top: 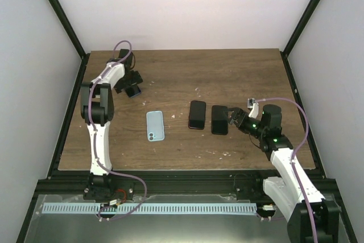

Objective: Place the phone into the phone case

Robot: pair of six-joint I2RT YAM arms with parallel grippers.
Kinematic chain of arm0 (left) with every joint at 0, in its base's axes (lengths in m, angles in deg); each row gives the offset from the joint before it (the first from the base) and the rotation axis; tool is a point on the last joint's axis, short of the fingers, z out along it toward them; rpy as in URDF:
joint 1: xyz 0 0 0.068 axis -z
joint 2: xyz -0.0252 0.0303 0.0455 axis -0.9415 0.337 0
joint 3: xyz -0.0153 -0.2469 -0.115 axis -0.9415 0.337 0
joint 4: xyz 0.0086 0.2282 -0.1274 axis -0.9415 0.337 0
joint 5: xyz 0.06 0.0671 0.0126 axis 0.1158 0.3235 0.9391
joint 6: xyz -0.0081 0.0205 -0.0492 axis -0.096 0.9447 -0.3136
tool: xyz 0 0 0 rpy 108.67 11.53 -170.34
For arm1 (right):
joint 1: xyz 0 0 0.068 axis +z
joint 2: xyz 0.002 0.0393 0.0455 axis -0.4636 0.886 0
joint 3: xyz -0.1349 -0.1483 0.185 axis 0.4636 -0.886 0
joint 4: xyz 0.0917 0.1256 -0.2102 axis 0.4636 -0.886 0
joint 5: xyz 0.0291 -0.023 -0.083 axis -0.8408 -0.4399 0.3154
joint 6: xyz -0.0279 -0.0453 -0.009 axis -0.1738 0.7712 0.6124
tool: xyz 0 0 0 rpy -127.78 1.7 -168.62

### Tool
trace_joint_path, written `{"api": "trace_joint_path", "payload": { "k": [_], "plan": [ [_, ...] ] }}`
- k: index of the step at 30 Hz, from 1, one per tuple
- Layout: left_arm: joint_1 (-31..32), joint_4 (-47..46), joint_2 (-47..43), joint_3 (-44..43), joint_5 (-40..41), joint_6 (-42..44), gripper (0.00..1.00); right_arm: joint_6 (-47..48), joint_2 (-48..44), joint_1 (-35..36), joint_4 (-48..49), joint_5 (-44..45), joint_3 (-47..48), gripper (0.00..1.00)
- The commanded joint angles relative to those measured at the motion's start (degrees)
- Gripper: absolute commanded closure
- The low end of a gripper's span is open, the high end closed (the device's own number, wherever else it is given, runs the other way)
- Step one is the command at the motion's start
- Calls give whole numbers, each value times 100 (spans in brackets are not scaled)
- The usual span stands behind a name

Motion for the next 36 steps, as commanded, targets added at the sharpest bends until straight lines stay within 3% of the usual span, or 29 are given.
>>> {"api": "trace_joint_path", "payload": {
  "k": [1,7,11,20,26,36],
  "plan": [
    [-47,299,295,-303,-63,-159,2,109,34,-32,-94,-24,298,0],
    [-85,663,776,-819,-27,-216,4,231,155,-32,-206,-16,466,0],
    [-82,709,885,-840,-35,-234,12,196,149,-32,-97,-20,357,0],
    [-84,846,814,-715,-147,-224,15,204,223,-32,-46,-40,320,0],
    [-14,568,273,-4,-169,1,21,188,204,-31,-34,-73,322,0],
    [224,-291,-1164,2172,-214,324,27,100,-14,-32,-8,-110,149,0]
  ]
}}
